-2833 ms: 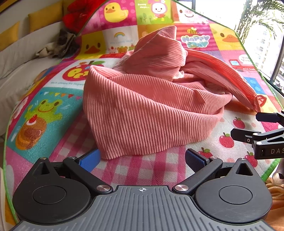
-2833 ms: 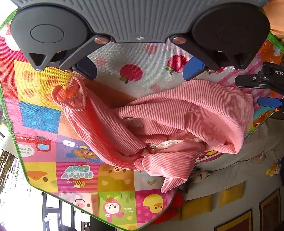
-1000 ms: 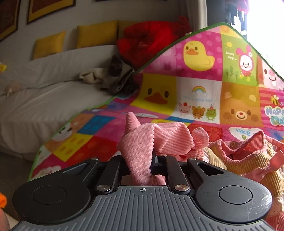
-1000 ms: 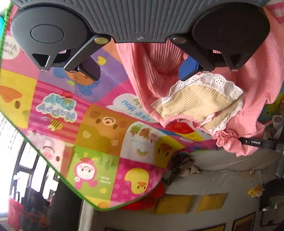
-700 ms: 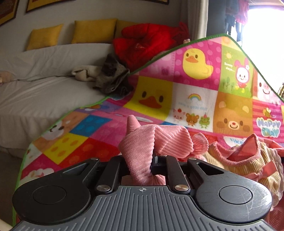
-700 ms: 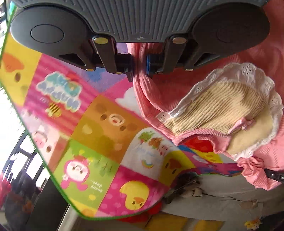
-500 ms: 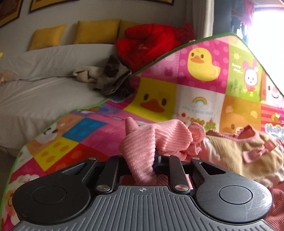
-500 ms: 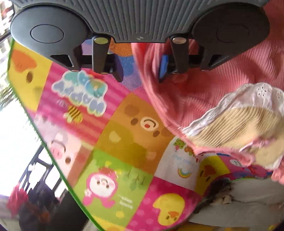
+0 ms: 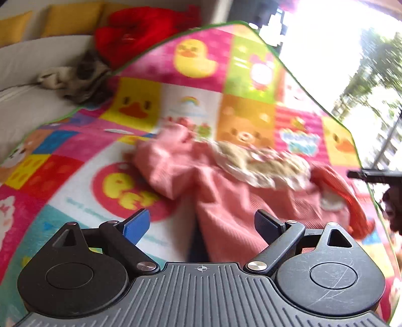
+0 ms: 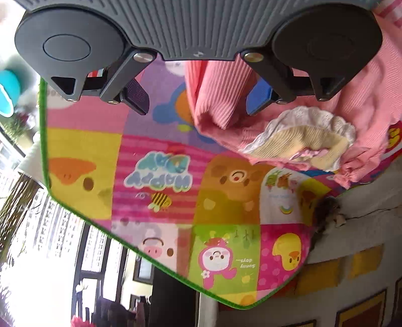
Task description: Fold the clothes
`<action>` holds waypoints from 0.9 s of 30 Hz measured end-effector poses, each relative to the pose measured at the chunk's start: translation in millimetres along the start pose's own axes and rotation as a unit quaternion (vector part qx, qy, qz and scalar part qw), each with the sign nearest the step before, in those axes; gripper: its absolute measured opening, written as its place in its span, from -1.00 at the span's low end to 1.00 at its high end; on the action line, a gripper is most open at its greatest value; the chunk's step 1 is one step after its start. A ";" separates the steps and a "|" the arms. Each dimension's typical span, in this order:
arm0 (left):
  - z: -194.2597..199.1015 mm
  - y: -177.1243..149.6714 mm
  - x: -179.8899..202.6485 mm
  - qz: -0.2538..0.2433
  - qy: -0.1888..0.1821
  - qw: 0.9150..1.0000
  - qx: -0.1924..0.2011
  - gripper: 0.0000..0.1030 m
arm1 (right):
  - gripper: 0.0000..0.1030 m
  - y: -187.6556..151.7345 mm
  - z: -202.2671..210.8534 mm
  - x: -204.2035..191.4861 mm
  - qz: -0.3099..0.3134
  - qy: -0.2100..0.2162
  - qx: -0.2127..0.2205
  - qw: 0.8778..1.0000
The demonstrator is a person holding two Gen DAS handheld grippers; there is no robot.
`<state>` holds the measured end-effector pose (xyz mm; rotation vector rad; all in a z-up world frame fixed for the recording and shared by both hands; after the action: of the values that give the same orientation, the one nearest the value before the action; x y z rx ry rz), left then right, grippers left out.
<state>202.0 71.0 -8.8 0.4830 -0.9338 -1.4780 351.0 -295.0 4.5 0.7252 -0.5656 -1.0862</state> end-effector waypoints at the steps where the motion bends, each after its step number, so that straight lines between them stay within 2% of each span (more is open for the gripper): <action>1: -1.7 -6.6 19.1 -0.028 -0.017 0.999 -0.006 0.84 | 0.67 -15.4 2.3 -4.6 0.014 0.008 -0.022 1.000; 3: -10.9 -22.2 59.3 -0.090 -0.046 0.995 -0.023 0.84 | 0.60 -44.7 2.9 -15.4 0.083 -0.010 -0.059 0.995; 4: -16.6 -28.4 74.2 -0.117 -0.049 0.992 -0.029 0.85 | 0.35 -53.6 4.5 -17.0 0.138 -0.052 -0.061 0.987; 5: -22.2 -34.3 86.8 -0.141 -0.048 0.988 -0.035 0.85 | 0.29 -56.5 7.1 -12.6 0.196 -0.125 -0.046 0.971; 7: -31.8 -43.7 105.0 -0.178 -0.038 0.982 -0.043 0.85 | 0.28 -50.5 18.3 5.3 0.280 -0.287 0.008 0.916; 8: -33.8 -47.6 109.7 -0.190 -0.031 0.980 -0.045 0.85 | 0.28 -44.6 26.6 15.3 0.278 -0.324 0.026 0.904; 9: -34.1 -52.0 112.9 -0.201 -0.024 0.978 -0.047 0.85 | 0.28 -39.3 36.4 22.1 0.254 -0.322 0.035 0.911; 11: -35.7 -59.2 115.6 -0.219 -0.014 0.974 -0.052 0.85 | 0.29 -38.3 56.8 18.2 0.208 -0.237 0.052 0.948; 12: -37.1 -62.4 114.6 -0.223 -0.009 0.973 -0.057 0.86 | 0.37 -44.3 64.9 7.6 0.202 -0.183 0.055 0.961; 13: -38.8 -65.3 112.7 -0.226 -0.004 0.972 -0.062 0.86 | 0.44 -53.6 68.7 -6.4 0.215 -0.143 0.055 0.965; 16: -45.9 -71.6 104.9 -0.238 0.028 0.968 -0.069 0.86 | 0.46 -94.1 60.4 -58.6 0.322 -0.089 0.040 0.942; 18: -48.6 -67.4 94.4 -0.239 0.059 0.968 -0.058 0.89 | 0.46 -111.0 43.8 -83.4 0.369 -0.081 0.033 0.925; 19: -49.6 -64.2 88.3 -0.237 0.076 0.967 -0.051 0.89 | 0.46 -112.3 36.6 -92.2 0.373 -0.072 0.031 0.924; 21: -48.7 -52.2 70.8 -0.223 0.117 0.967 -0.035 0.89 | 0.43 -100.5 26.6 -102.8 0.342 -0.045 0.031 0.938; 23: -43.6 -37.3 50.2 -0.202 0.154 0.967 -0.018 0.89 | -0.28 -88.6 16.8 -113.4 0.311 -0.018 0.030 0.950; 24: -39.6 -29.7 39.4 -0.190 0.173 0.966 -0.010 0.89 | -0.78 -82.9 18.1 -120.5 0.294 0.005 0.030 0.955; 25: -34.8 -22.4 29.2 -0.179 0.189 0.965 -0.002 0.89 | -0.85 -77.6 27.4 -129.8 0.276 0.042 0.032 0.960; 27: -20.5 -7.4 7.9 -0.156 0.220 0.963 0.020 0.89 | -0.86 -67.4 49.1 -148.1 0.241 0.114 0.036 0.963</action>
<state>211.9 57.3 -24.7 0.9784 -0.5500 -1.5431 221.6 -188.7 -24.4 0.7160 -0.5480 -0.5238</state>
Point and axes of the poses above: each gripper's, at about its wrist camera, not at the fingertips, and z roughly against the way its jaws point, x to its right, y to its top, the point moved 6 cm from there along -z, roughly the way its jaws point, and after that the axes turned 1 degree about z, right-handed, at the moved point
